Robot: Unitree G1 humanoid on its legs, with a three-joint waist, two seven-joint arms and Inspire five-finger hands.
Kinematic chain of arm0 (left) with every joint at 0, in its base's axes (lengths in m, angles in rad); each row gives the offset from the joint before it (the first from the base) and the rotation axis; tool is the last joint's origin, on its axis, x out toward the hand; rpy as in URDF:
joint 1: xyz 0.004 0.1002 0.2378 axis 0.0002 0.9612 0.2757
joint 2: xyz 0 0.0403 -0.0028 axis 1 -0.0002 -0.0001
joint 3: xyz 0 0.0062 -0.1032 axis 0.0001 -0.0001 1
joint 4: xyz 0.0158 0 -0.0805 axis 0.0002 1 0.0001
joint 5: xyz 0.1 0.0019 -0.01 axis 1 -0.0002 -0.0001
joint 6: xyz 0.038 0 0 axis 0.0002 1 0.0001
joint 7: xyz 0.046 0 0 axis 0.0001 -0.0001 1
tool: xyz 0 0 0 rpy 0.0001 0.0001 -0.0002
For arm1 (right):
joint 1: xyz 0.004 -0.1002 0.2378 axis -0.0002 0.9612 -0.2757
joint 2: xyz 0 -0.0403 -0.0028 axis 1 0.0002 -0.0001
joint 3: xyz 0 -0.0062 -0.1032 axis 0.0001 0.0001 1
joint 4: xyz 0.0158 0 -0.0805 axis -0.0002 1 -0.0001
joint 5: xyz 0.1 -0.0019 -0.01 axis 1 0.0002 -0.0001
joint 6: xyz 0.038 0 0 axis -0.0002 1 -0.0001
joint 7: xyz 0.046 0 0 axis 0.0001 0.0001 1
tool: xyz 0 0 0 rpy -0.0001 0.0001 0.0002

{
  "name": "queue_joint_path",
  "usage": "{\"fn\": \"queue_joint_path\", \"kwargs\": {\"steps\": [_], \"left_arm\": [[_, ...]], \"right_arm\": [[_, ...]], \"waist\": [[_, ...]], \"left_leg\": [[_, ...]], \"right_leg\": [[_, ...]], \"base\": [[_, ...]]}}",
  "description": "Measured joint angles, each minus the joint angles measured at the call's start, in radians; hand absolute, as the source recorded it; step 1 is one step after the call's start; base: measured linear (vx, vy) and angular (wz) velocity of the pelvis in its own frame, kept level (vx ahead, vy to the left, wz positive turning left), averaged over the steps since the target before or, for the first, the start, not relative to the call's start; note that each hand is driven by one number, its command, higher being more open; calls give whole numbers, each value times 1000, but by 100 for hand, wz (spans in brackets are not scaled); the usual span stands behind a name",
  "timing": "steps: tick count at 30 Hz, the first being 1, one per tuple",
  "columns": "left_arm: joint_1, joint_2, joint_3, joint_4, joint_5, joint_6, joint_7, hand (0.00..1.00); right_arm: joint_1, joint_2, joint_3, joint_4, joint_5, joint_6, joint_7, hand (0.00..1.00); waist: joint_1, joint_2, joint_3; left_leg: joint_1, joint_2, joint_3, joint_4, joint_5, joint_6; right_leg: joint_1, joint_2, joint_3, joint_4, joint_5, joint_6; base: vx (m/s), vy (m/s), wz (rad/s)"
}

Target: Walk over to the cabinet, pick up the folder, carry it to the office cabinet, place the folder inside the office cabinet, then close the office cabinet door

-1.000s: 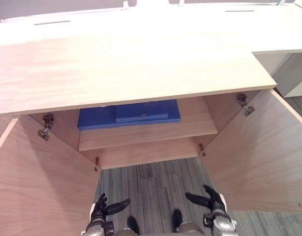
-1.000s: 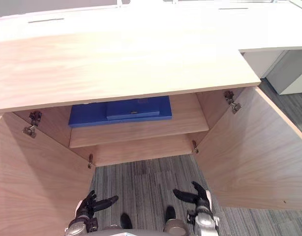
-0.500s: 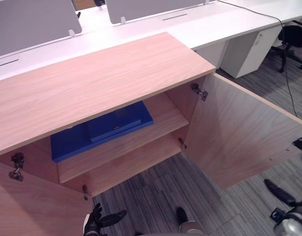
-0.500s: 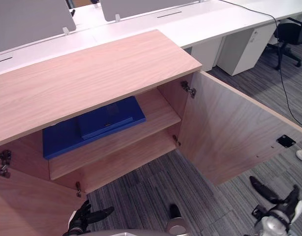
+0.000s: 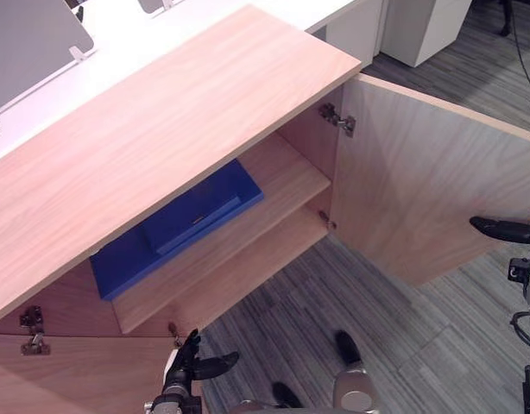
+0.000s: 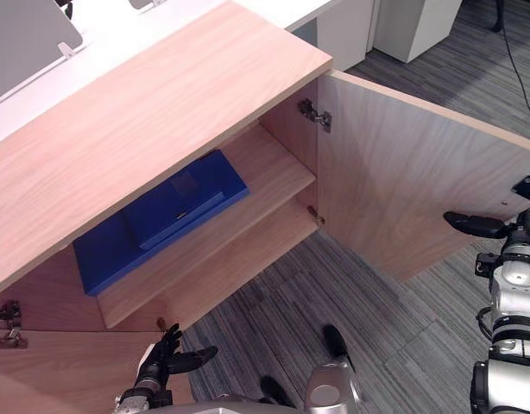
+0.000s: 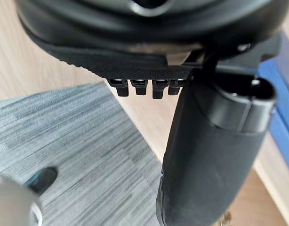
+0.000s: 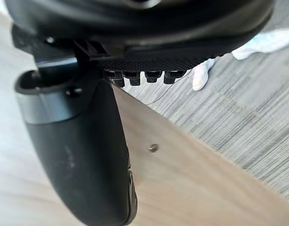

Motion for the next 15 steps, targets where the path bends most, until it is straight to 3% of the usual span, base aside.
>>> {"fn": "queue_joint_path", "kwargs": {"steps": [3, 8, 11, 15], "left_arm": [[0, -25, -3, 1, 1, 0, -2, 100], [5, -27, 19, 7, 6, 2, 2, 100], [-5, -26, 60, 9, 12, 3, 9, 100], [-32, -25, 72, 60, 39, 3, 10, 100]], "right_arm": [[12, 0, 16, -43, -20, 3, -3, 100], [257, 48, -25, -419, -13, 13, -7, 100], [423, 164, -58, -700, 2, 11, 19, 100], [681, 285, 21, -1028, 64, 2, 129, 100]], "waist": [[-1, -1, 1], [-28, -9, 6], [-40, -43, 29], [-65, -87, 40]], "left_leg": [[-12, 3, 7, 24, -12, -3], [-20, 27, 10, 40, -17, -8], [-3, 48, 31, 44, -19, -11], [11, 75, 57, 60, -24, -21]], "right_leg": [[-4, -3, 6, -21, 15, 0], [-5, 17, 12, -39, 25, -4], [0, 47, 49, -39, 36, -17], [8, 73, 73, -38, 45, -27]], "base": [[-90, -49, -11], [-28, -72, -11], [0, -105, -38], [-35, -109, -22]]}}
